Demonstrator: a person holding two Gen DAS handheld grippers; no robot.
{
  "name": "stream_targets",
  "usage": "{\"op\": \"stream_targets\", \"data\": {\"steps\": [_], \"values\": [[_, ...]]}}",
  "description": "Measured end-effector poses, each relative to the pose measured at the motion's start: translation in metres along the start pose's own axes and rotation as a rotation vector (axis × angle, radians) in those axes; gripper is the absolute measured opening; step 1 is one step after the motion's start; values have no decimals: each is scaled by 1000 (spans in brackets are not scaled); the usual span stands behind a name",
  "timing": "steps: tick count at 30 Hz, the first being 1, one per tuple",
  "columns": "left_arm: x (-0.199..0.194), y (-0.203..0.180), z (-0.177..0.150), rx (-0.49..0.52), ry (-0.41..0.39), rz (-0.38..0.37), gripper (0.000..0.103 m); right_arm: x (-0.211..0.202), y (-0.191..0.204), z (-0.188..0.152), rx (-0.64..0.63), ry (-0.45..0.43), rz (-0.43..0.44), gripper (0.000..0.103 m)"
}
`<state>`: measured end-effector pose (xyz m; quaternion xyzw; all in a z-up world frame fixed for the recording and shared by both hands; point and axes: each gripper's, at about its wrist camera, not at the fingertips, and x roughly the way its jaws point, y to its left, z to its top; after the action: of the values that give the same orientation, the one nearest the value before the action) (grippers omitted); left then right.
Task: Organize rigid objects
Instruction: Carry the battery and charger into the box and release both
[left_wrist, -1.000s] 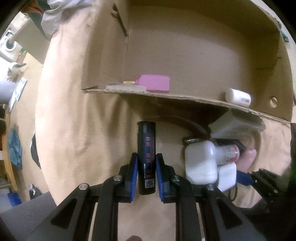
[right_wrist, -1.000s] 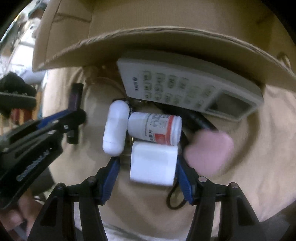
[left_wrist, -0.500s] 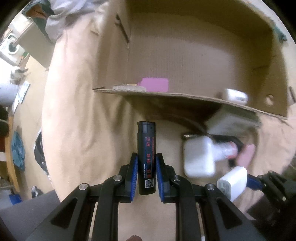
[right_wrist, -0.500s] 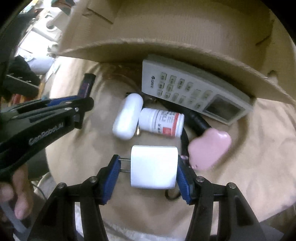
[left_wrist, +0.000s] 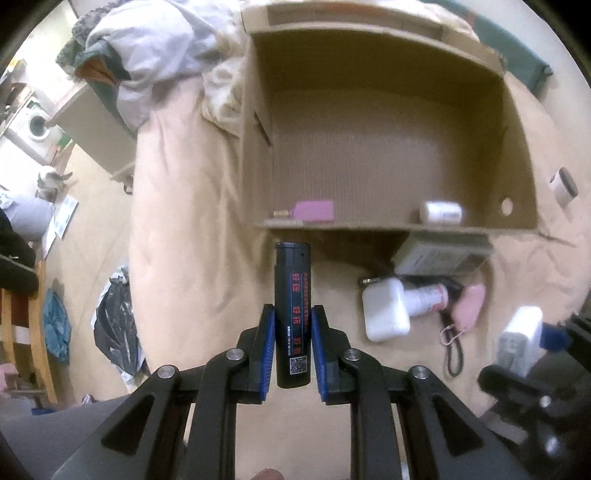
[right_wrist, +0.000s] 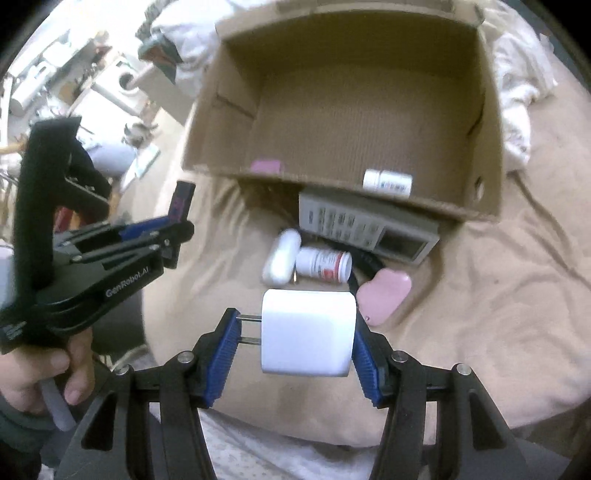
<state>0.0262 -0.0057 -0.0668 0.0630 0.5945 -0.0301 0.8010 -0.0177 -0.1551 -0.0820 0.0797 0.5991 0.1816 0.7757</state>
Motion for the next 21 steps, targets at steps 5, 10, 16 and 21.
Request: {"op": "stream_targets", "data": {"steps": [5,10,16,21], "values": [[-23,-1,13,23,-61,5,17,-28,-12,13,19,-101,44,61],[-44,-2,29,44,-121,9,17,-46,-10,35,32,-182,61,60],[-58,1,58,39,-163,-44,17,-80,-15,64,30,-323,48,60],[-52,-5,83,59,-184,-26,17,-83,-30,93,65,-357,56,60]]}}
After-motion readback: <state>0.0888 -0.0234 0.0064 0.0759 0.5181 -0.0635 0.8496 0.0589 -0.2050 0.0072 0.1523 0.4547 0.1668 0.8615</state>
